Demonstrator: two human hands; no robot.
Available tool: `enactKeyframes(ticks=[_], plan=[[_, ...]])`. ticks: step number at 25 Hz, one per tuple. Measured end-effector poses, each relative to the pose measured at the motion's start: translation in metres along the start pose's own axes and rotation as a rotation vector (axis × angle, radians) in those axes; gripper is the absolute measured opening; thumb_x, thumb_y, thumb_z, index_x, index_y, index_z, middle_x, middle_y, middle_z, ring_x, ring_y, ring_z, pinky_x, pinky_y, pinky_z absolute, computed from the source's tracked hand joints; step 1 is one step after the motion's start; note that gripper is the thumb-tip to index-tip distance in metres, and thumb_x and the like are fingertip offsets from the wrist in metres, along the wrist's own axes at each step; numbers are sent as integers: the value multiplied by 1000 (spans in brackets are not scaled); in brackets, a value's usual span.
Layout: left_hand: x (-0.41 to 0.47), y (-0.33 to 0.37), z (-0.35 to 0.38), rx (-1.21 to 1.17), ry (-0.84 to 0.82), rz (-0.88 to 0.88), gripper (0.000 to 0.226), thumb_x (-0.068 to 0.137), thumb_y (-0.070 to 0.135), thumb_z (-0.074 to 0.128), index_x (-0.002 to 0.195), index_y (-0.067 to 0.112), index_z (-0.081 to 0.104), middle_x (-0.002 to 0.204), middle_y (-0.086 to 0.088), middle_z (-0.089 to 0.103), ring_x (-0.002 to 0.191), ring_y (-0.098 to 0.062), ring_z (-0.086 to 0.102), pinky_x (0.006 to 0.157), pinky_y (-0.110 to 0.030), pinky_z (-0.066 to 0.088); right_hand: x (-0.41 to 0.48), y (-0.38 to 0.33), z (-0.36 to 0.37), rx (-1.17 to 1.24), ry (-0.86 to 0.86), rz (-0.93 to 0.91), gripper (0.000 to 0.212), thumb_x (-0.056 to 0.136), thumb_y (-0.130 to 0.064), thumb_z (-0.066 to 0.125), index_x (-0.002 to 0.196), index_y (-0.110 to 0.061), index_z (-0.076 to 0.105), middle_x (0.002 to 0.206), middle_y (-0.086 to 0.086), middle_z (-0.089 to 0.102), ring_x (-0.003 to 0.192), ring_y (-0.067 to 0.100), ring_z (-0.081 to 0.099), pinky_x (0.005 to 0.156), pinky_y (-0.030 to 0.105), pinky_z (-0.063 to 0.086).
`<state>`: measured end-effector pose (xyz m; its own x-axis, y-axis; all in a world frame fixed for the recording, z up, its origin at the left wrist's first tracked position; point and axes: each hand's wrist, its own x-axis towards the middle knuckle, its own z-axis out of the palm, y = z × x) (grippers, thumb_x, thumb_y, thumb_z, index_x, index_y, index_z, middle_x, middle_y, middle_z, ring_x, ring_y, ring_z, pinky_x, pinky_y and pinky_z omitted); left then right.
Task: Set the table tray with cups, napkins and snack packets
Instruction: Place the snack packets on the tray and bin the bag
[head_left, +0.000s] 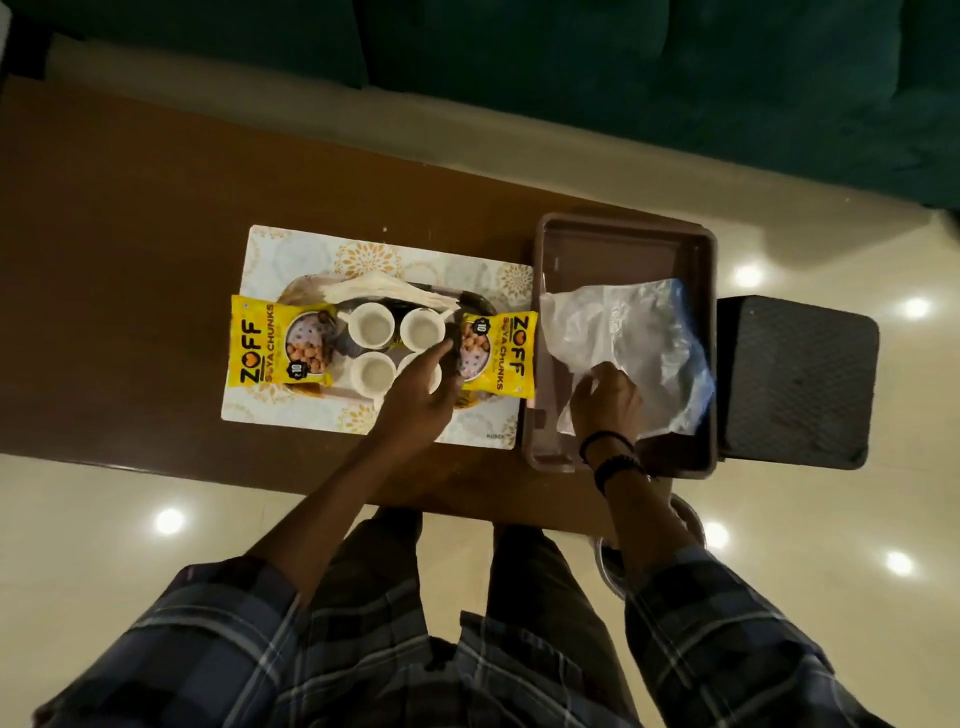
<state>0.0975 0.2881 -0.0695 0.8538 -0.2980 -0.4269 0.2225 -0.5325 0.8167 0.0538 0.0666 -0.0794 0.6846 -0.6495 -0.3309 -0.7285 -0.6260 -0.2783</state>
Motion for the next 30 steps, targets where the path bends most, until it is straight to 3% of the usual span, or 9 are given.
enactKeyframes(ticks=[4,8,12,15,19,22,25,28,30], plan=[[-1,35,-3,-260,-24,-93,34,94,20,54,127,13,52,129,-4,58,124,-20,53,90,-22,44,-16,-14,-61,219,179,-188,19,97,-16,45,106,-7,59,106,14,67,97,30,63,80,31,46],[-7,92,-35,-735,-45,-395,44,94,49,42,119,15,56,127,-10,62,117,-20,59,85,-32,52,-47,-32,-121,358,205,-707,22,92,-1,51,107,-8,65,109,10,70,97,21,66,83,28,52],[-24,131,-77,-869,-69,-257,35,97,52,33,113,29,55,94,8,76,103,-13,67,68,-20,56,-80,-48,-145,211,34,-1071,38,81,0,44,105,-13,70,111,7,70,100,25,66,84,33,52],[-27,149,-107,-819,-79,-208,43,94,43,46,123,13,59,127,-12,63,113,-29,63,85,-39,57,-89,-48,-156,203,-69,-1247,25,86,-12,55,105,-14,72,112,4,71,102,23,66,90,37,53],[-37,156,-129,-819,-75,-139,40,94,25,47,128,5,55,134,-15,57,114,-31,62,96,-43,52,-75,-49,-166,691,-215,-750,54,85,-49,62,124,-11,60,131,4,60,124,11,55,104,20,42],[-54,164,-133,-871,-105,-28,38,97,29,43,126,8,57,133,-10,59,119,-30,58,100,-46,48,-50,-52,-165,759,-420,-381,72,85,-59,53,134,-6,48,132,10,58,116,-4,53,97,4,38],[-57,170,-139,-823,-143,-80,31,92,43,50,105,24,71,131,-7,61,119,-29,59,101,-50,44,-49,-69,-163,1094,-653,-196,33,85,-25,68,113,-9,65,107,10,72,95,16,71,83,35,58],[-54,168,-146,-618,-71,-152,55,73,66,63,115,30,64,105,1,73,97,-12,69,87,-38,56,-52,-85,-169,1204,-276,-269,40,81,-4,71,116,1,53,100,9,67,76,4,69,61,25,57],[-57,163,-149,-603,-78,-171,47,80,52,64,112,18,63,78,0,76,69,-7,71,74,-35,60,-52,-94,-175,1120,-44,-300,49,84,0,67,125,-2,41,105,2,60,77,-9,64,60,14,52]])
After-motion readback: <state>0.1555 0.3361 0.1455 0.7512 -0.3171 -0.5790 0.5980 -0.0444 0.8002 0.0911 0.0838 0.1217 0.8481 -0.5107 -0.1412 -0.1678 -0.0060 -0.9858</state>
